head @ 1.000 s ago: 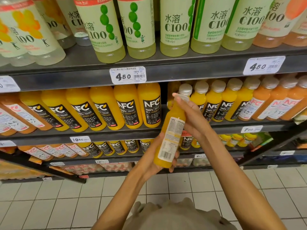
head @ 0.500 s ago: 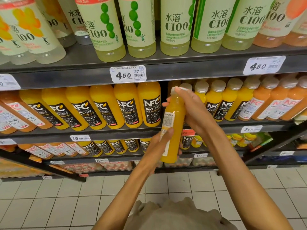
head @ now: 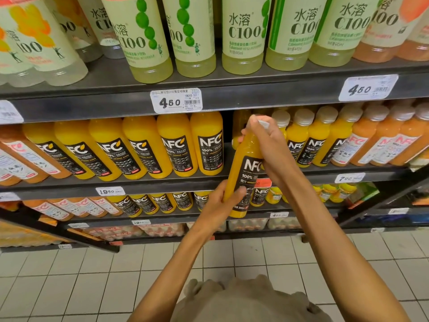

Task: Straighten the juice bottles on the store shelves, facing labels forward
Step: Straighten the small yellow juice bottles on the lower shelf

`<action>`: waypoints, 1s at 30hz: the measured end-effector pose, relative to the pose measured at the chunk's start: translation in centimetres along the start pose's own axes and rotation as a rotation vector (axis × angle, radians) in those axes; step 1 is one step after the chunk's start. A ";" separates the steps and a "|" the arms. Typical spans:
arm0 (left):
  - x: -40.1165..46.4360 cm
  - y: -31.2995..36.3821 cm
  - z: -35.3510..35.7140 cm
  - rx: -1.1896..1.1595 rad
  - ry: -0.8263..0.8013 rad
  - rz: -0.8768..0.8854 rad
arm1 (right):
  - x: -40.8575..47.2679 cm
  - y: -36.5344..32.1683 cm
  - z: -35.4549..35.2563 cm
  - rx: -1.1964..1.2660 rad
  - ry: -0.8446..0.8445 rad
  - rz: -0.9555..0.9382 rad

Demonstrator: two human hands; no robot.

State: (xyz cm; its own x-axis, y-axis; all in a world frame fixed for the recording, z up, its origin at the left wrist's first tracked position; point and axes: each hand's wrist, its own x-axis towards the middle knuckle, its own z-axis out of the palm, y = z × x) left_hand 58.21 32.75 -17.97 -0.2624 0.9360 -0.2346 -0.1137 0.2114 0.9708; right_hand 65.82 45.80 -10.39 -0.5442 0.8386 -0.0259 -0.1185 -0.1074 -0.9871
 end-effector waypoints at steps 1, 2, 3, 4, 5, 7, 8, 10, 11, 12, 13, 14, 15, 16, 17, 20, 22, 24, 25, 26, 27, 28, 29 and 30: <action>0.0 0.0 -0.1 0.044 -0.009 0.001 | 0.0 -0.2 -0.1 -0.005 -0.044 0.010; 0.2 -0.1 -0.2 0.070 -0.013 0.014 | 0.0 -0.3 -0.4 -0.029 -0.092 0.004; 0.5 -0.2 -0.3 0.072 -0.010 0.033 | -0.2 -0.4 -0.6 -0.067 -0.142 -0.023; 0.9 -0.4 -0.4 0.067 0.000 0.054 | -0.4 -0.5 -0.8 -0.105 -0.187 -0.064; 1.3 -0.5 -0.5 0.066 0.016 0.072 | -0.7 -0.4 -0.9 -0.135 -0.228 -0.107; 2.3 -0.5 -0.6 0.109 0.076 0.106 | -1.3 -0.2 -1.0 -0.160 -0.294 -0.160; 2.9 -0.5 -0.7 0.153 0.109 0.121 | -1.7 -0.1 -1.0 -0.155 -0.318 -0.165; 3.8 -0.4 -0.8 0.228 0.134 0.130 | -2.1 0.1 -1.1 -0.147 -0.353 -0.157; 4.3 -0.5 -0.8 0.246 0.129 0.127 | -2.1 0.1 -1.2 -0.154 -0.362 -0.155; 4.7 -0.8 -0.8 0.256 0.123 0.114 | -2.1 0.1 -1.3 -0.170 -0.361 -0.152; 5.0 -1.2 -0.8 0.258 0.124 0.092 | -2.0 0.1 -1.3 -0.196 -0.348 -0.148; 5.3 -1.6 -0.7 0.241 0.133 0.064 | -1.7 0.1 -1.3 -0.240 -0.324 -0.151; 5.7 -2.0 -0.6 0.200 0.151 0.029 | -1.4 0.1 -1.2 -0.307 -0.296 -0.164; 6.0 -2.4 -0.6 0.146 0.181 -0.011 | -1.0 0.2 -1.1 -0.399 -0.268 -0.186; 6.2 -2.6 -0.5 0.096 0.220 -0.052 | -0.5 0.4 -1.1 -0.506 -0.243 -0.208; 7.2 -3.4 -0.5 0.091 0.338 -0.121 | 0.9 0.9 -1.3 -0.839 -0.176 -0.295; 7.8 -3.7 -0.5 0.166 0.382 -0.116 | 1.6 1.2 -1.3 -0.994 -0.143 -0.368; 8.6 -3.5 -0.5 0.135 0.400 -0.147 | 2.0 1.8 -0.9 -1.063 -0.114 -0.426; 9.0 -3.3 -0.4 0.083 0.399 -0.164 | 2.1 2.1 -0.7 -1.065 -0.099 -0.445; 9.3 -3.1 -0.3 0.031 0.398 -0.176 | 2.2 2.4 -0.6 -1.056 -0.085 -0.458; 9.6 -3.0 -0.2 -0.002 0.404 -0.180 | 2.4 2.5 -0.4 -1.052 -0.070 -0.471; 9.8 -3.0 -0.1 -0.014 0.414 -0.173 | 2.6 2.6 -0.4 -1.061 -0.054 -0.486; 9.9 -3.1 -0.1 -0.019 0.425 -0.161 | 2.8 2.6 -0.4 -1.079 -0.037 -0.503; 9.9 -3.2 0.0 -0.023 0.441 -0.154 | 2.9 2.7 -0.5 -1.097 -0.016 -0.520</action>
State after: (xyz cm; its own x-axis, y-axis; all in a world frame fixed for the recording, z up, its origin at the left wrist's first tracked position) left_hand 56.03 41.34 -23.43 -0.6226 0.6840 -0.3803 -0.2033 0.3279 0.9226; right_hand 64.32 48.24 -13.23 -0.6521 0.6397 0.4070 0.4363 0.7556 -0.4886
